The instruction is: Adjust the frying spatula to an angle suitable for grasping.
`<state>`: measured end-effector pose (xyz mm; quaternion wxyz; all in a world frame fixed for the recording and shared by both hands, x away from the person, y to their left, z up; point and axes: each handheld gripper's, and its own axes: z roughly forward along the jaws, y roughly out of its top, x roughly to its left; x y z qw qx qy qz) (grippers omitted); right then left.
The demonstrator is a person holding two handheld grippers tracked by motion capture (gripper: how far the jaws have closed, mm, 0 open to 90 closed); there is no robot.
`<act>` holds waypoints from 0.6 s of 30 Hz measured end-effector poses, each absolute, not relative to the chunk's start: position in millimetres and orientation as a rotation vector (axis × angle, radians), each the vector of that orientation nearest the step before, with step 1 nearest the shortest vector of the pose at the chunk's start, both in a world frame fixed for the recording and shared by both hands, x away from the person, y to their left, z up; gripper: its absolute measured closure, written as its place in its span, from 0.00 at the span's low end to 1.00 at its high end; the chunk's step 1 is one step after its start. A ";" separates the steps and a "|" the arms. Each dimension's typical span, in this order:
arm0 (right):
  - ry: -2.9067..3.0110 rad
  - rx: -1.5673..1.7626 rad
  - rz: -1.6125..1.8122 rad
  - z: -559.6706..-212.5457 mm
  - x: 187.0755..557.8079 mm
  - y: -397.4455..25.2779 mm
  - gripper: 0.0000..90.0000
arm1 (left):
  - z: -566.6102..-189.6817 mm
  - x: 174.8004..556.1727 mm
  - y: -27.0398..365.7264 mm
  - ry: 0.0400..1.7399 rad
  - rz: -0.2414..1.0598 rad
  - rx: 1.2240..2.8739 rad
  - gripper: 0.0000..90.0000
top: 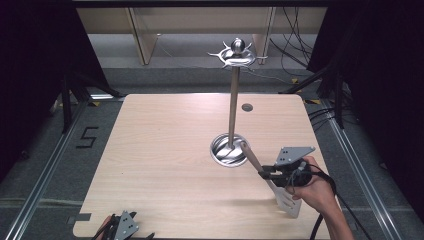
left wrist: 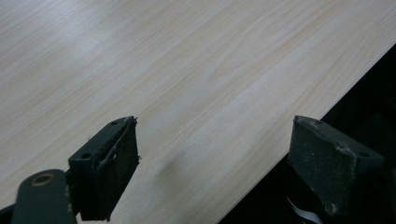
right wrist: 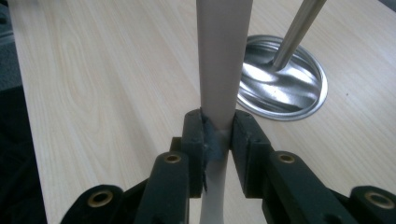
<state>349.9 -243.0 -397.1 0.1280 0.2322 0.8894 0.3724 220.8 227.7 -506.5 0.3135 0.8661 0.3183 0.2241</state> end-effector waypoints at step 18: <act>2.509 0.703 1.295 -380.2 351.8 -247.8 0.85 | -506.9 219.6 226.5 0.838 0.569 2.294 0.17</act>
